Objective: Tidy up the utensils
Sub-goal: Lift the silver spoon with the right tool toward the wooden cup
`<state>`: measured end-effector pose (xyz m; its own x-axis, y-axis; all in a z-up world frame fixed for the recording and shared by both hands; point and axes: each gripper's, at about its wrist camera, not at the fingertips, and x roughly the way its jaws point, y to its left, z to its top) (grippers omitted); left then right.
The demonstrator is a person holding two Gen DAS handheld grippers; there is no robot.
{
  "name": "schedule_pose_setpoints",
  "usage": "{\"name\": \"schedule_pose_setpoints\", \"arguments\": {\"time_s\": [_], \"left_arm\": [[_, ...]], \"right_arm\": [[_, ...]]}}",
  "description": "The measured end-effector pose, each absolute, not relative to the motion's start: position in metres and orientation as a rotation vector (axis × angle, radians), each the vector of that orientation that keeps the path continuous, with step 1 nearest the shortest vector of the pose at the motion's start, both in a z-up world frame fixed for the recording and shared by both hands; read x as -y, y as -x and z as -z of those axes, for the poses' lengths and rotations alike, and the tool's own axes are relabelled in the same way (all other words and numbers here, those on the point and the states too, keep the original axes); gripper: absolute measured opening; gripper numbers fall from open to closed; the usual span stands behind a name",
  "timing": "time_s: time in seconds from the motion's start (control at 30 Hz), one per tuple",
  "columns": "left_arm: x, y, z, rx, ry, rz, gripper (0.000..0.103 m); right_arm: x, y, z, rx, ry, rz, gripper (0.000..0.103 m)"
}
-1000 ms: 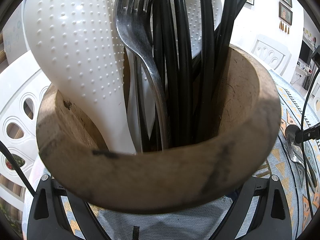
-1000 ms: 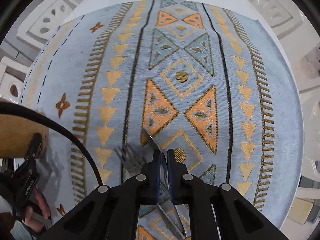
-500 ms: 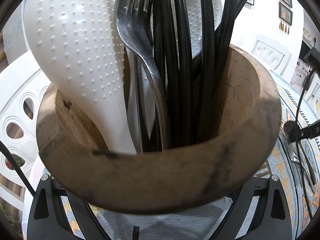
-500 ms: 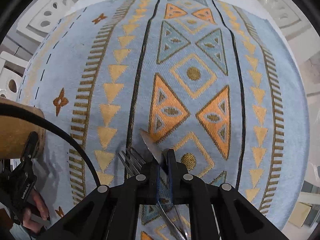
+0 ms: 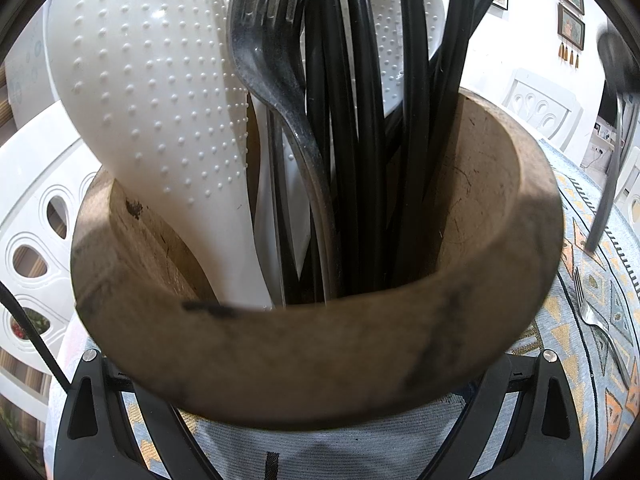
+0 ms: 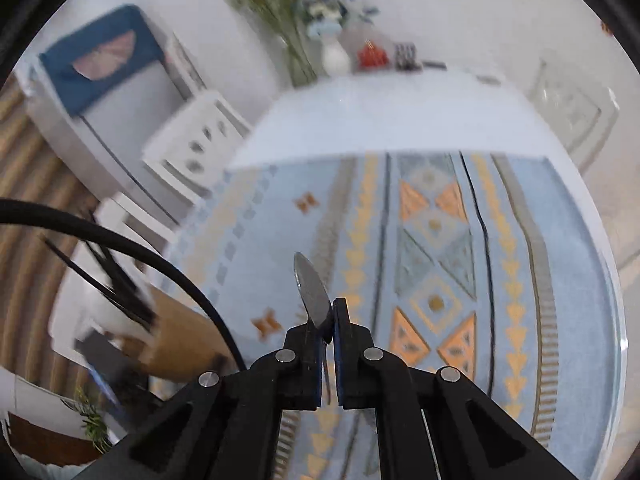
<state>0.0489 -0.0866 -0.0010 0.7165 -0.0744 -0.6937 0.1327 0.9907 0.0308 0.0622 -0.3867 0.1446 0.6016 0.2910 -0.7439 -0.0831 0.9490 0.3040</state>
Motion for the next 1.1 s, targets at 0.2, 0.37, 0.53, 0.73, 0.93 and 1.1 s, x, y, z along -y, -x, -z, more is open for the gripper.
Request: {"name": "schedule_pose_setpoints", "arguments": {"time_s": [0.2,0.37,0.53,0.73,0.93,1.1], "left_arm": [[0.087,-0.049,0.001,-0.764,-0.08,0.115,0.096],[0.087,-0.049,0.001,-0.764,-0.08,0.115,0.096],[0.087,-0.049,0.001,-0.764,-0.08,0.115,0.096],[0.088,-0.049,0.001,-0.764,-0.08,0.115,0.096],[0.088,-0.049,0.001,-0.764,-0.079,0.115,0.096],[0.087,-0.049,0.001,-0.764,-0.08,0.115,0.096]], "right_arm": [[0.349,-0.064,-0.203,-0.773,-0.233,-0.291,0.004],[0.335,-0.053,-0.253,-0.656,-0.241,-0.381,0.004],[0.319,-0.047,-0.283,-0.585,-0.304,-0.524,0.004],[0.281,-0.054,-0.269,-0.617,-0.299,-0.584,0.004],[0.243,-0.066,-0.223,-0.701,-0.251,-0.572,0.004],[0.234,-0.071,-0.205,-0.735,-0.222,-0.575,0.004]]}}
